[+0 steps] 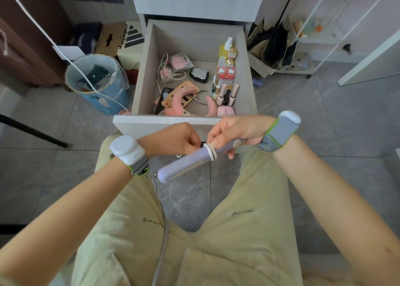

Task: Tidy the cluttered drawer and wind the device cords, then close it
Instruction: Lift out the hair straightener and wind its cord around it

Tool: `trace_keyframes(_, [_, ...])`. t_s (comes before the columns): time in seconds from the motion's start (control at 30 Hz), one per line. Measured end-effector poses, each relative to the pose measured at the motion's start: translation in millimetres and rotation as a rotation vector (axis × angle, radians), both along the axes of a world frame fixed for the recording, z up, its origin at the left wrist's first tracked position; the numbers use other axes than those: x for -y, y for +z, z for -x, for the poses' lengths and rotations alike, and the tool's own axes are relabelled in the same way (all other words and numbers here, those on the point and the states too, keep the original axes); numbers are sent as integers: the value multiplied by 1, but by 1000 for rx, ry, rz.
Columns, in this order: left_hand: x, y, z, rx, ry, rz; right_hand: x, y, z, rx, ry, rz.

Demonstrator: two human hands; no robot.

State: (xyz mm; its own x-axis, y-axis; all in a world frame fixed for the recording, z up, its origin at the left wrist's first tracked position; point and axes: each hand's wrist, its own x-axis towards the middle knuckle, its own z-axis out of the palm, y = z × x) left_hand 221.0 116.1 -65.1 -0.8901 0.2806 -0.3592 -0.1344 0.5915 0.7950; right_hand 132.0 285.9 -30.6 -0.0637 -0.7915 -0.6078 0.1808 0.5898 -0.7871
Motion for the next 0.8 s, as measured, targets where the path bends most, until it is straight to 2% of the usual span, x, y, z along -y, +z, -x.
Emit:
trace_keyframes(0.17, [-9,7,0,-116,-3,185,2,5,-7,-288,117,-167])
trace_keyframes(0.4, [-17,23,-2,-176,14,342,7,0,-12,-430,32,-281])
trace_keyframes(0.53, [-22,25,-4,-153,96,370,3,-4,-14,-515,-132,-244])
trace_keyframes(0.67, [-24,28,-6,-154,236,272,-4,-2,-16,-495,-346,-169])
trace_keyframes(0.8, [-31,29,-6,-250,305,315,-5,0,-14,-594,-477,-109])
